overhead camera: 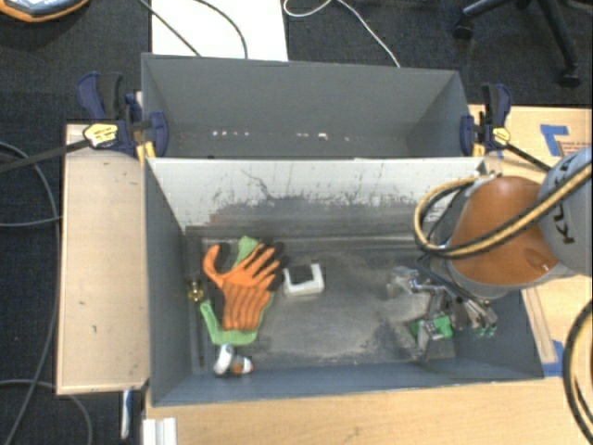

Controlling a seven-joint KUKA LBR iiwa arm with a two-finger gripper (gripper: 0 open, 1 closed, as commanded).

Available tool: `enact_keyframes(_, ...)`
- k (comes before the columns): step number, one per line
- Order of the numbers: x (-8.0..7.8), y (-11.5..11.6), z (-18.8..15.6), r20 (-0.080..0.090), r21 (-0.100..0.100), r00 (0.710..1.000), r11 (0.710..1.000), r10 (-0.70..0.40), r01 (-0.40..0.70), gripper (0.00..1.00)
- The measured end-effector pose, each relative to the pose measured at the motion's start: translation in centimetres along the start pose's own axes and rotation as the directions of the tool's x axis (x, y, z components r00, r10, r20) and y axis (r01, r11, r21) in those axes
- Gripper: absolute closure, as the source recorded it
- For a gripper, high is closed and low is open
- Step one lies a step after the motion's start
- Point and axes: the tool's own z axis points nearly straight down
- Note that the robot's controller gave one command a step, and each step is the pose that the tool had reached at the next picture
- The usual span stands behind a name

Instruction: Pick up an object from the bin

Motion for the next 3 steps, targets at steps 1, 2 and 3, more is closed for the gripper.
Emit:
enact_keyframes(1, -1.0, -3.9, -6.2, 0.009, 0.003, 0.999, 0.999, 0.032, -0.032, 0.0)
enact_keyframes(2, 2.4, -6.8, -2.0, -0.002, -0.001, 0.986, 0.986, -0.169, 0.169, 0.0)
enact_keyframes(3, 2.5, -5.9, 0.7, 0.02, 0.012, 0.962, 0.962, -0.272, 0.272, 0.0)
